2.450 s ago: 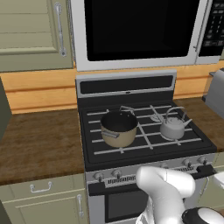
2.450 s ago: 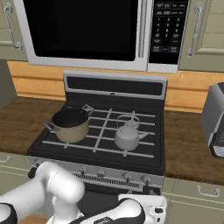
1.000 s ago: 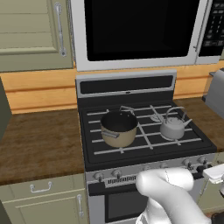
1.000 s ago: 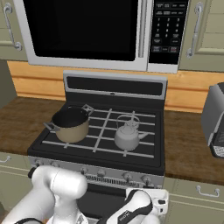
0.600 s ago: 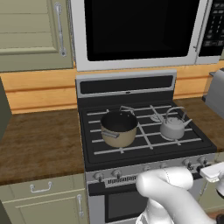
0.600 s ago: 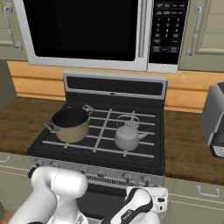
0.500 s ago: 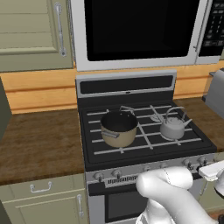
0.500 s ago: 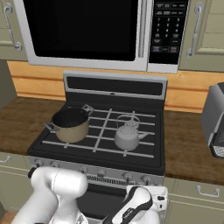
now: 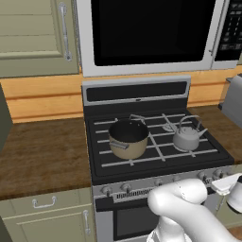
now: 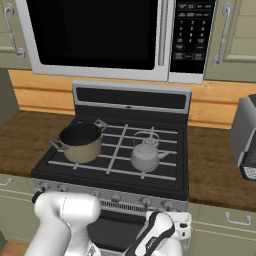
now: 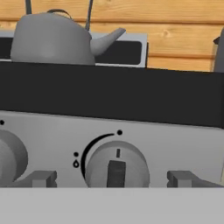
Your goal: Pick the kettle from the counter and place it on a stove burner. Then turn the burner on.
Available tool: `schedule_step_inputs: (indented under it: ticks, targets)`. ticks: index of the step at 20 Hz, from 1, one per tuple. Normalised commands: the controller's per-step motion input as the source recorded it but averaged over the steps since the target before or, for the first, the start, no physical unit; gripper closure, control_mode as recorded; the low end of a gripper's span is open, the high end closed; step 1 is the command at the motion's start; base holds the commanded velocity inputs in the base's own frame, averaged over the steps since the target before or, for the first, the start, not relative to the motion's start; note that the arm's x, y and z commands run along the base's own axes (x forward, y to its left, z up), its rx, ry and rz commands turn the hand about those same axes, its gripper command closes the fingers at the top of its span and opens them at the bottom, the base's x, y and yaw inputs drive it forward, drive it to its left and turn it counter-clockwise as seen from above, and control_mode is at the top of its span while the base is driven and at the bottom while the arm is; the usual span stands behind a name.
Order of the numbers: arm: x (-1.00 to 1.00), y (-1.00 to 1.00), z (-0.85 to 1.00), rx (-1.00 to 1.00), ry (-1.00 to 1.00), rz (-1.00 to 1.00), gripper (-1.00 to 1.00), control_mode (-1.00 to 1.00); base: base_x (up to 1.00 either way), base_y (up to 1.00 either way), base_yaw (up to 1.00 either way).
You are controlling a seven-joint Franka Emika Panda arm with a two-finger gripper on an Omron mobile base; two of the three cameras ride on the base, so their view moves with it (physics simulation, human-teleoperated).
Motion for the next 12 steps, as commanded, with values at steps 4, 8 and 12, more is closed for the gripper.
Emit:
schedule_step_inputs:
  ticks: [4, 8, 12]
  targets:
    - [0.01, -0.09, -0.04, 0.0, 0.0, 0.0, -1.0, -1.0, 0.0, 0.0, 0.0]
    - [0.18, -0.01, -0.01, 0.0, 0.0, 0.0, -1.0, -1.0, 0.0, 0.0, 0.0]
    - [0.06, 0.0, 0.01, 0.0, 0.0, 0.0, -1.0, -1.0, 0.0, 0.0, 0.0]
